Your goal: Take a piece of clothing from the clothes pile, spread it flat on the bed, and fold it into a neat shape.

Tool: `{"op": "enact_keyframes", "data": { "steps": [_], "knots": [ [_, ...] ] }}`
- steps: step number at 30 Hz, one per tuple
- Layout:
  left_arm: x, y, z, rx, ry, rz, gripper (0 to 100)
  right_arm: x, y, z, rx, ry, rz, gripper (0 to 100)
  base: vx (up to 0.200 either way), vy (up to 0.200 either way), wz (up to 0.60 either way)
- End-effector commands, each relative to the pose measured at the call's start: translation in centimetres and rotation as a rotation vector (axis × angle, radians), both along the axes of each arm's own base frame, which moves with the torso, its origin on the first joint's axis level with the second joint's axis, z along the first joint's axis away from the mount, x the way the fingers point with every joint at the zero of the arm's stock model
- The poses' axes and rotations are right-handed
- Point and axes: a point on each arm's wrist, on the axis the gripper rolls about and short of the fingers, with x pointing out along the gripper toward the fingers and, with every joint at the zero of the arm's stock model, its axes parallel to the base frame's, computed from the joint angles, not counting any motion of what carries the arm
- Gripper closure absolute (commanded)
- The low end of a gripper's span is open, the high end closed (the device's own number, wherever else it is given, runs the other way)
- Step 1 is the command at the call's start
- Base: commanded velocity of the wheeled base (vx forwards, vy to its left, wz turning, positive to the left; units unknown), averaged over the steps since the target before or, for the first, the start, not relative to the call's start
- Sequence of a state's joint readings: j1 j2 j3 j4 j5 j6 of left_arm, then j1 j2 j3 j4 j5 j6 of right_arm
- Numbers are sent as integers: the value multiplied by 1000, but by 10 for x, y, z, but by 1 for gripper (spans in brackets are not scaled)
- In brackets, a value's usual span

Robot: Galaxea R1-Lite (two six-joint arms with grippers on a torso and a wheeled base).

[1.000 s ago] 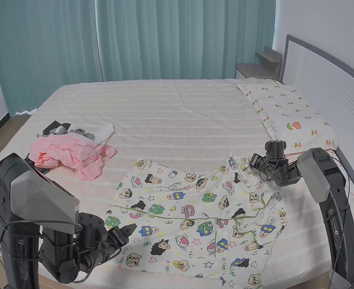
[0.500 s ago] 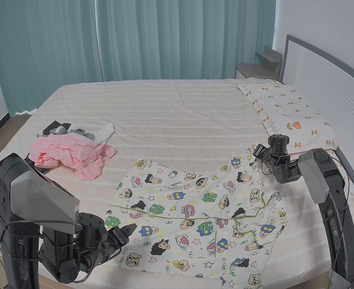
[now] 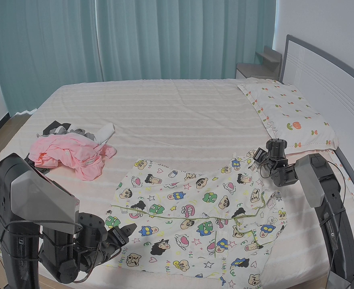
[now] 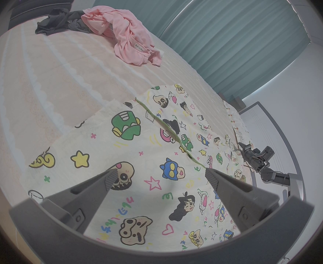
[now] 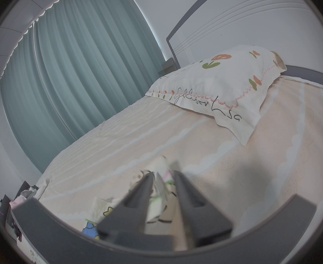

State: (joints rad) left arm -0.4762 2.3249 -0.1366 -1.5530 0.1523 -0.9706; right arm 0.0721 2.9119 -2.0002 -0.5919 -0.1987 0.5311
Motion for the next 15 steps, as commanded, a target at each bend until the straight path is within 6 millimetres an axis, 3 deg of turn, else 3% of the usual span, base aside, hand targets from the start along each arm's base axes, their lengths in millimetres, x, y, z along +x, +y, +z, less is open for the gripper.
{"op": "enact_keyframes", "data": {
  "steps": [1,4,9,12,15],
  "knots": [
    [1,0,2,-8,-15,4,0,2,-4,43,4,-78,-22,0,0,0,0],
    [2,1,2,-10,-18,5,0,-11,-8,63,10,-63,-21,0,0,0,0],
    [1,1,3,-11,-20,5,0,-30,-9,77,2,-69,-9,0,0,0,0],
    [2,0,10,-23,-47,8,0,-56,-8,92,5,-23,5,0,0,0,0],
    [2,0,29,-57,-112,3,0,-85,-6,111,28,12,32,0,0,0,0]
  ]
}}
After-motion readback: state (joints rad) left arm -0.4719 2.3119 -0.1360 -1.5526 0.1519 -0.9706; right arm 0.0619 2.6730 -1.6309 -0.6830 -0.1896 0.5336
